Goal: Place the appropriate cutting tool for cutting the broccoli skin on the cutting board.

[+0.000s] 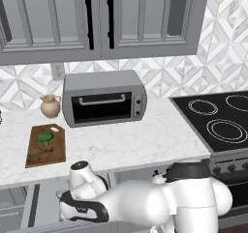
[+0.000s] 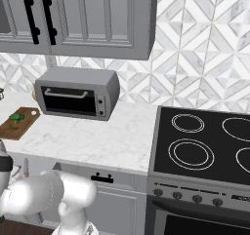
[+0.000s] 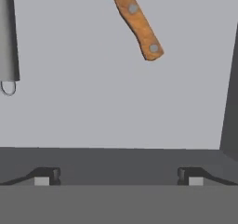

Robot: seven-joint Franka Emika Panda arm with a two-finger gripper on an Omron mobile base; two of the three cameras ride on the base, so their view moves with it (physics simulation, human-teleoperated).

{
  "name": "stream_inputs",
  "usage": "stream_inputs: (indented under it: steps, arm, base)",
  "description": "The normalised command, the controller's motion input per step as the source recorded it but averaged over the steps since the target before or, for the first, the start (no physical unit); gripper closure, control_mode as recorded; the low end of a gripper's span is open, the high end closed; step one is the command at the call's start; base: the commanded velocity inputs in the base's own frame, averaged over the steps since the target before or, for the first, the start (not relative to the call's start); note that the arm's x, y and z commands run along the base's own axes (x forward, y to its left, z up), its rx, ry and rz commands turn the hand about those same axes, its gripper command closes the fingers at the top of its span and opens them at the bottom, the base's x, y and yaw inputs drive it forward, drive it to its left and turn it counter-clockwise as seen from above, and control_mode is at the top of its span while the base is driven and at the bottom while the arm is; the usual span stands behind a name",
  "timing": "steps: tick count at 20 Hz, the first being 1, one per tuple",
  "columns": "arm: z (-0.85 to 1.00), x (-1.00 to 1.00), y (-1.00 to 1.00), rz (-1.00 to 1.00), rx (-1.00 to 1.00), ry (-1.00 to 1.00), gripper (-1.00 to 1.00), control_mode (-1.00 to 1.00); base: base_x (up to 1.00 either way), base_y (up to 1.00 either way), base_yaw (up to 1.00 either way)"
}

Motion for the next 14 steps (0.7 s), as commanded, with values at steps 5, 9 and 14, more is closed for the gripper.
stream_inputs:
  steps: [5,9,14]
  arm:
    - [-0.10,-0.89,0.00,-0.16,0.01,0.10,-1.00,-1.00]
    - [0.00,-1.00,0.00,-0.18,0.02,0.10,-1.00,-1.00]
    - [0.20,-0.49,0.00,-0.14,-0.02,0.04,-1.00,-1.00]
  base:
    - [0.00,0.00,0.00]
    - [0.00,0.00,0.00]
    - [0.00,0.00,0.00]
